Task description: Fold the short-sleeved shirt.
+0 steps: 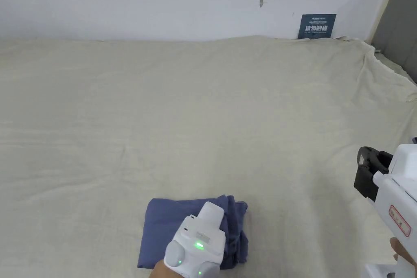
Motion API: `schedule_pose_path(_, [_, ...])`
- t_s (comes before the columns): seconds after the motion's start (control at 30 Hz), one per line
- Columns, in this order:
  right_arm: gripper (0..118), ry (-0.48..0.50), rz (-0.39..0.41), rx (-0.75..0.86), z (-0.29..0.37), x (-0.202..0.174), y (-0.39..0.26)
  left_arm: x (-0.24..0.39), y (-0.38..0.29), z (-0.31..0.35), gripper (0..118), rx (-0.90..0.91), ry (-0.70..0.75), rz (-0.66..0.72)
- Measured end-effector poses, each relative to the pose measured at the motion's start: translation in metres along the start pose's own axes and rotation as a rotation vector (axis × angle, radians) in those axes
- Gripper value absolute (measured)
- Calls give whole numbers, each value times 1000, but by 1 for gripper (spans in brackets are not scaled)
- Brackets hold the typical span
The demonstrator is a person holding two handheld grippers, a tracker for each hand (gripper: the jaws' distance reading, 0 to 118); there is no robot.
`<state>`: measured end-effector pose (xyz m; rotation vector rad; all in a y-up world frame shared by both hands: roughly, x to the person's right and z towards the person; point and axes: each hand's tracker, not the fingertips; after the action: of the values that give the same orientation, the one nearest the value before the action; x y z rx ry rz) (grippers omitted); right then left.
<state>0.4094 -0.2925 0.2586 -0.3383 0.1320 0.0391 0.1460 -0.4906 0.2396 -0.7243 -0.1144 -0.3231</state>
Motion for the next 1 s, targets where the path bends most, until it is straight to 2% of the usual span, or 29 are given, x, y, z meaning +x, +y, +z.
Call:
schedule_pose_path(0.13, [0, -17, -1, -2, 2, 7, 0, 20, 10, -1, 0, 11, -40, -8])
schedule_pose_path(0.3, [0, -31, -9, -3, 2, 12, -1, 46, 0, -5, 0, 8, -30, -117])
schedule_pose_path(0.57, [0, -26, -9, -6, 3, 10, -2, 37, 4, -4, 0, 7, -41, -80])
schedule_pose_path(0.7, [0, -15, 4, 7, 4, 5, 4, 12, 29, 23, 0, 82, -92, 77])
schedule_pose_path(1.0, [0, 26, 20, 63, 7, -17, 24, -75, 88, 112, 0, 356, -81, 222])
